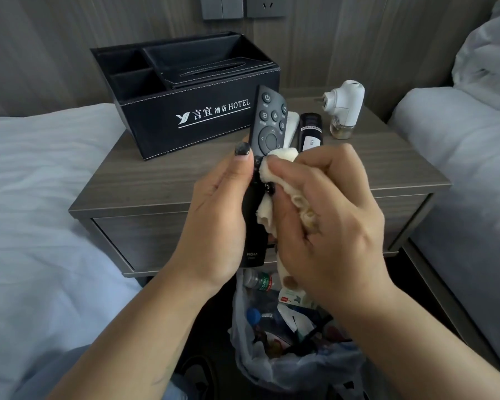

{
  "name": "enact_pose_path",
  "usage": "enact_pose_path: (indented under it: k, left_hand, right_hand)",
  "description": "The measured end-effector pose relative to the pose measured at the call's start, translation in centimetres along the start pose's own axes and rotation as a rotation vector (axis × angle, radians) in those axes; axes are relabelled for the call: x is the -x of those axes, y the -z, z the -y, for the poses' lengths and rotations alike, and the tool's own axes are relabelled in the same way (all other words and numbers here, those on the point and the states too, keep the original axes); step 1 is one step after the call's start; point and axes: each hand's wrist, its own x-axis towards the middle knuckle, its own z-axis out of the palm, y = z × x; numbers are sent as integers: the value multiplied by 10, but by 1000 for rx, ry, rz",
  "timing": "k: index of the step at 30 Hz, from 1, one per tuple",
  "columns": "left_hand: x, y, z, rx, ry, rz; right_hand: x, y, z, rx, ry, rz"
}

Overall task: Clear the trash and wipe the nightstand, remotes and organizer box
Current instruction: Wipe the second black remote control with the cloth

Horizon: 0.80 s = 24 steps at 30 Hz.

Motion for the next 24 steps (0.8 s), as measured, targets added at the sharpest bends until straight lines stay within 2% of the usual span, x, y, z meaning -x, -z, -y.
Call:
enact_pose_path:
  k: [7,12,15,19,24]
  left_hand:
    - [4,-2,-2,-50,113,96]
    - [4,0,-4,-100,75,80]
    - [3,0,-5,-29,55,36]
    - [0,1,-1,71,33,31]
    - [0,-1,2,224,181,41]
  right_hand:
    - [-16,6,-8,56,79,-11]
    - [-18,8,-14,64,-34,-68]
    - [-6,3,-7,29,-87,-60]
    - [-3,1,-1,-7,6,-4]
    - [-10,0,1,-27,-14,17]
